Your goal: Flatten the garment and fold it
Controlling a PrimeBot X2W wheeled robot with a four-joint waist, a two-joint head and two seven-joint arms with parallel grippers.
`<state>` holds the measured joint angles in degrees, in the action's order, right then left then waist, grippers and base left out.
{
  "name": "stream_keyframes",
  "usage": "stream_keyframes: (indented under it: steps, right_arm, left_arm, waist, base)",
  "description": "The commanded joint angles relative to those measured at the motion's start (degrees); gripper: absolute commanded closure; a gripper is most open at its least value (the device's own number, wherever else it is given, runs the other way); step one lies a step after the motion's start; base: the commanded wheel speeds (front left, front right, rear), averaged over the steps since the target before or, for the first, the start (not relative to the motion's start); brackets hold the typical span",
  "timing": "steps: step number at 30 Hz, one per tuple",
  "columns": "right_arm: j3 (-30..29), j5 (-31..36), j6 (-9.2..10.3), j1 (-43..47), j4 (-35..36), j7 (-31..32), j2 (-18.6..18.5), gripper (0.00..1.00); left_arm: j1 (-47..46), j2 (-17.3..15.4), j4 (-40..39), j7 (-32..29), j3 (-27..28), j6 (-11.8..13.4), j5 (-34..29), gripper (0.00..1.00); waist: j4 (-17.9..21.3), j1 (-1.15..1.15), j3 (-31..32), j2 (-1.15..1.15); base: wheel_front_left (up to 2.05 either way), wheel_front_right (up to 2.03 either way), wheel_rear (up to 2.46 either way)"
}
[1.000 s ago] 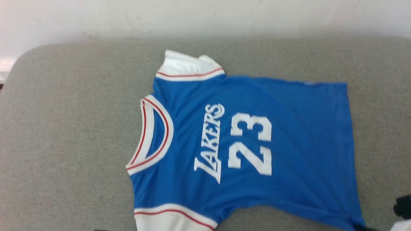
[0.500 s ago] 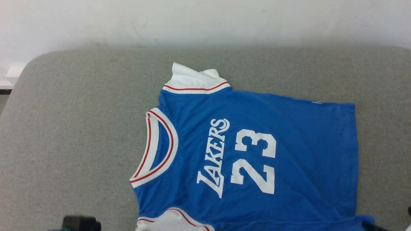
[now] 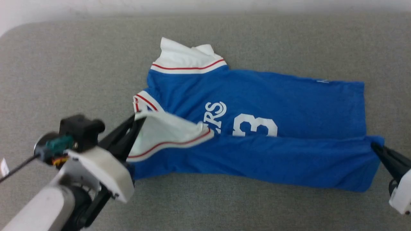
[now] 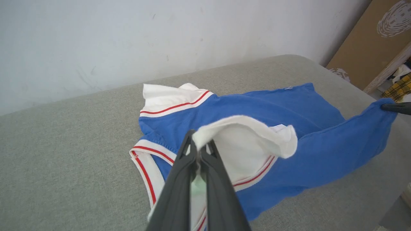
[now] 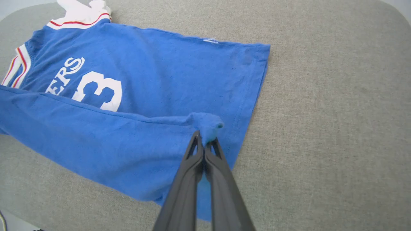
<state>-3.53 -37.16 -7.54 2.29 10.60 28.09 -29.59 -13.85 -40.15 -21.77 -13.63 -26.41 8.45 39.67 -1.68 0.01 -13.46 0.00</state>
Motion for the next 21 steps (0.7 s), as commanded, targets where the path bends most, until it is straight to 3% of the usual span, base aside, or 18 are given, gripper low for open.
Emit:
stream_keyframes:
  steps: [1, 7, 16, 17, 18, 20, 21]
  right_arm:
    - [0.56, 0.68, 0.05, -2.06, -0.71, -0.56, -0.61, 1.00]
    - [4.35, 1.83, 0.05, -9.22, -5.45, -2.20, -2.11, 1.00]
    - [9.23, 0.71, 0.05, -13.40, -13.28, -3.78, -3.43, 1.00]
    - [9.53, 0.48, 0.05, -13.63, -13.82, -4.10, -3.52, 1.00]
    - [9.69, 0.12, 0.05, -13.82, -14.36, -4.34, -3.55, 1.00]
    - [9.85, -0.38, 0.05, -14.23, -15.24, -4.87, -3.63, 0.99]
    - [9.81, -0.60, 0.05, -14.41, -15.67, -5.19, -3.59, 0.87]
  left_arm:
    - [-2.42, 1.08, 1.68, 0.01, -0.50, -0.55, -0.88, 1.00]
    - [-9.13, 5.36, 10.34, 1.27, -2.73, -2.65, -2.26, 1.00]
    - [-10.62, 9.58, 22.96, 4.61, -6.22, -3.82, -4.41, 1.00]
    - [-10.68, 10.01, 23.96, 4.91, -6.39, -3.76, -4.48, 0.95]
    - [-10.82, 10.35, 24.96, 5.34, -6.60, -3.72, -4.73, 0.77]
    - [-11.14, 11.09, 26.66, 6.10, -6.76, -3.60, -4.90, 0.74]
    - [-11.33, 11.43, 27.36, 6.47, -6.66, -3.39, -4.91, 0.72]
  waist:
    - [0.75, -0.01, -3.90, 0.00]
    - [1.91, -0.01, -7.74, 0.00]
    - [1.21, -0.01, -9.98, 0.00]
    - [1.12, -0.01, -10.11, 0.00]
    - [1.06, -0.01, -10.23, 0.00]
    - [0.95, -0.01, -10.44, 0.00]
    - [0.90, -0.01, -10.49, 0.00]
  base:
    - [0.00, 0.00, 0.00]
    - [0.00, 0.00, 0.00]
    - [0.00, 0.00, 0.00]
    - [0.00, 0.00, 0.00]
    - [0.00, 0.00, 0.00]
    - [0.00, 0.00, 0.00]
    - [0.00, 0.00, 0.00]
